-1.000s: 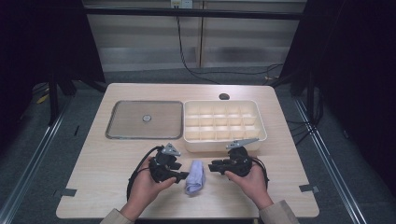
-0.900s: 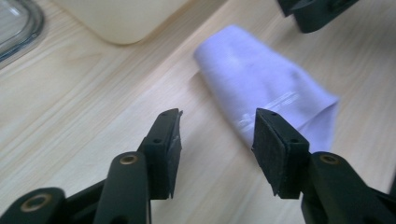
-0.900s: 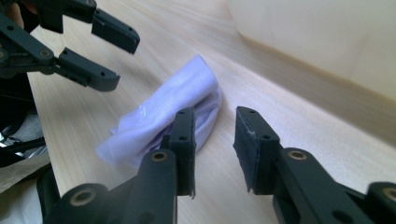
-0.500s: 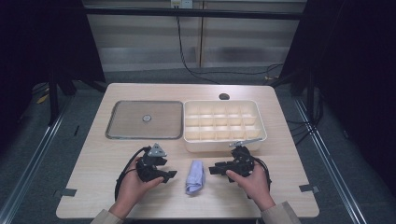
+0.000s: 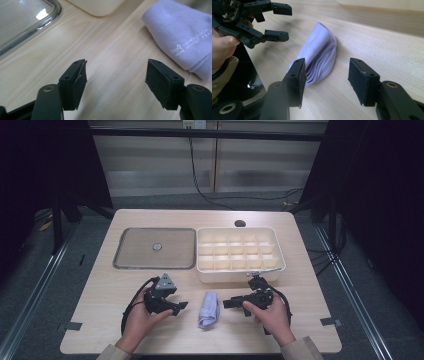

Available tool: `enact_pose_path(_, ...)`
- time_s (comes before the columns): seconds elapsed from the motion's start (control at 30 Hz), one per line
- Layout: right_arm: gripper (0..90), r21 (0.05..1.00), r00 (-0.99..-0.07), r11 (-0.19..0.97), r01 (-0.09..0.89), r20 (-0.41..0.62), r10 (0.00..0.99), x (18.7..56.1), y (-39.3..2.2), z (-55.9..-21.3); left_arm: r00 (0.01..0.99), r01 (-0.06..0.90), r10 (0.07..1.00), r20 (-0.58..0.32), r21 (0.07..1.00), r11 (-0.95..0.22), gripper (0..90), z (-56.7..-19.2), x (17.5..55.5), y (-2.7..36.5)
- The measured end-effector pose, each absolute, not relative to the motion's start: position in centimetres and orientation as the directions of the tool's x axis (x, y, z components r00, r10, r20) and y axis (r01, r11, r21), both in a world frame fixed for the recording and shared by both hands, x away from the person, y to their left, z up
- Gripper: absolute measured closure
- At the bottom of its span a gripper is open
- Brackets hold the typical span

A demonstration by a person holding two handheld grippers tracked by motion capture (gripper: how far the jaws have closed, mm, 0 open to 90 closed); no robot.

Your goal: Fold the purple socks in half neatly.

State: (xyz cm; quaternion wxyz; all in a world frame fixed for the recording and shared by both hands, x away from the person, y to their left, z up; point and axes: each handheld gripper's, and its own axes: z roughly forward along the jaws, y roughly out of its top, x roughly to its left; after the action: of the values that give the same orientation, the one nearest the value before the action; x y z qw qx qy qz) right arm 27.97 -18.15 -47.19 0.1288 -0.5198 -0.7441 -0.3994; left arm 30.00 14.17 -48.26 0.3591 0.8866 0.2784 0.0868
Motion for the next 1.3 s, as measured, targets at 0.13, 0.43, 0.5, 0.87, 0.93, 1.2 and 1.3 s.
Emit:
enact_pose_path(0.13,45.8,0.448,-0.411,0.130,0.885,0.617,0.671,28.0,-18.1,-47.2,0.833,0.426,0.550,-0.052,0.696,-0.578,31.8,-48.5,30.1,14.1)
enact_pose_path(0.43,41.6,0.414,-0.373,0.105,0.904,0.644,0.668,28.2,-17.6,-47.3,0.837,0.428,0.545,-0.052,0.685,-0.590,29.9,-48.9,30.1,14.2)
enact_pose_path(0.5,41.1,0.405,-0.359,0.094,0.910,0.650,0.670,28.2,-17.6,-47.3,0.839,0.424,0.542,-0.053,0.687,-0.589,29.7,-49.1,30.1,14.2)
enact_pose_path(0.87,40.5,0.334,-0.290,0.063,0.941,0.692,0.661,28.4,-17.0,-48.4,0.849,0.411,0.527,-0.041,0.679,-0.609,28.2,-49.7,30.1,14.3)
enact_pose_path(0.93,40.5,0.327,-0.280,0.055,0.943,0.698,0.659,28.5,-16.8,-48.5,0.848,0.414,0.528,-0.043,0.676,-0.610,28.2,-49.9,30.0,14.3)
enact_pose_path(1.2,40.7,0.308,-0.263,0.051,0.950,0.704,0.660,28.8,-15.9,-48.9,0.845,0.408,0.534,-0.034,0.688,-0.600,26.4,-50.2,29.8,14.5)
enact_pose_path(1.3,40.7,0.295,-0.249,0.045,0.955,0.706,0.663,28.9,-15.7,-49.2,0.851,0.396,0.524,-0.029,0.691,-0.605,24.7,-50.3,29.8,14.5)
